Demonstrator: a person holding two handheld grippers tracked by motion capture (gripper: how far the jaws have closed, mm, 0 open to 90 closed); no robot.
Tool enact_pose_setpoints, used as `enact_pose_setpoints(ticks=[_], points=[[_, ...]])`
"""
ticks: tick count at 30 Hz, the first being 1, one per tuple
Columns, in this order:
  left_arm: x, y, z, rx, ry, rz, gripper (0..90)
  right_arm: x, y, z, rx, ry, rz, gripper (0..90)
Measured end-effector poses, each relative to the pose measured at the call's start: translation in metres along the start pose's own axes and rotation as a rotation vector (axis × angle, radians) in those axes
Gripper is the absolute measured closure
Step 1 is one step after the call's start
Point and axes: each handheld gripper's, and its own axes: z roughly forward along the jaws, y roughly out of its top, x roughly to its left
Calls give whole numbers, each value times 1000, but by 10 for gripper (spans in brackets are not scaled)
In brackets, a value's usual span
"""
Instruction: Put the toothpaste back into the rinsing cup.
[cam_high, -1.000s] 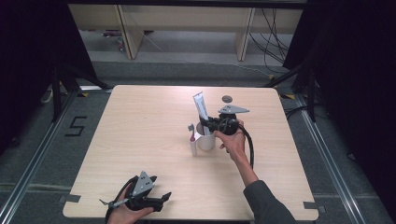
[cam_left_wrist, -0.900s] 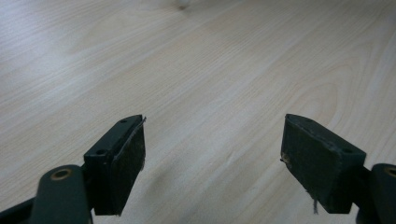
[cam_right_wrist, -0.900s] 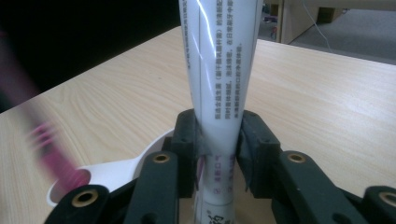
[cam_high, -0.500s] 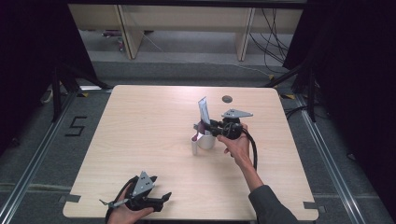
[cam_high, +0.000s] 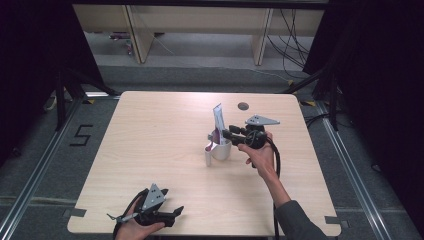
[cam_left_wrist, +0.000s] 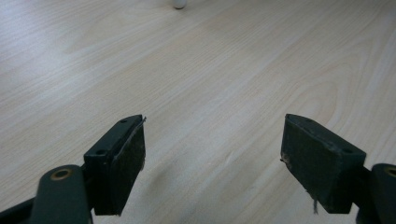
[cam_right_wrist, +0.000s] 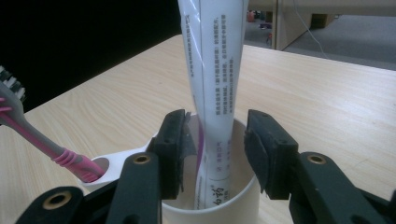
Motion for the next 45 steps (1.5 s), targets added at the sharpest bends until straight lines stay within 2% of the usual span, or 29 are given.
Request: enact_pose_setpoints(ticks=[3,4,5,7,8,9,10,13,14,16,18,19,21,22,25,26,27,30,31,33,35,37,38,41,43,45], points=[[0,0,0,-2,0,-2,215,1,1,-2,15,9,24,571],[0,0,0,0,-1,2,215,-1,1,-2,3,2,-1,557],[0,0,0,2,-1,4,215,0,1,-3,15,0,8,551],[0,0,1,-4,-1,-4,215,-1,3,-6,9,-8,-12,544],[0,0,1,-4,-1,-4,215,-1,3,-6,9,-8,-12,544],[0,0,1,-4,-1,-4,215,1,3,-7,18,0,19,541],[0,0,1,-3,-1,-4,215,0,4,-8,10,-1,-1,533],[0,0,1,3,0,2,215,1,5,-12,11,2,16,524],[0,-1,1,-1,-1,-3,215,0,6,-13,1,-3,-4,521],[0,-1,1,-1,1,-3,215,2,7,-15,14,-3,15,509],[0,-1,2,1,0,0,215,2,8,-17,5,-15,-4,500],[0,-1,1,1,2,-3,215,4,9,-17,12,-3,18,495],[1,-1,1,8,1,8,215,6,9,-19,10,-13,25,485],[2,0,0,18,1,19,215,5,10,-21,19,-8,16,470],[2,-1,1,15,-4,16,215,4,10,-22,9,-8,9,466],[2,-1,1,13,-4,14,215,7,10,-23,22,-14,45,459],[2,-1,1,16,1,17,215,5,10,-23,8,-25,20,455],[2,-1,1,18,2,14,215,4,11,-27,13,-24,24,439],[1,-1,2,12,-3,6,215,2,11,-28,1,-29,11,430],[1,-1,2,14,-2,7,215,3,11,-32,17,-27,41,414],[1,-1,2,14,1,7,215,2,10,-35,16,-37,35,400],[1,-1,2,14,2,8,212,2,9,-39,20,-41,60,377],[1,-1,2,13,2,9,211,-1,9,-40,8,-59,32,369],[2,-1,2,13,3,11,210,-1,6,-45,10,-54,75,343],[2,-1,2,13,6,12,209,-2,4,-48,3,-68,66,327],[2,-1,2,8,4,7,208,-1,2,-51,11,-74,96,303]])
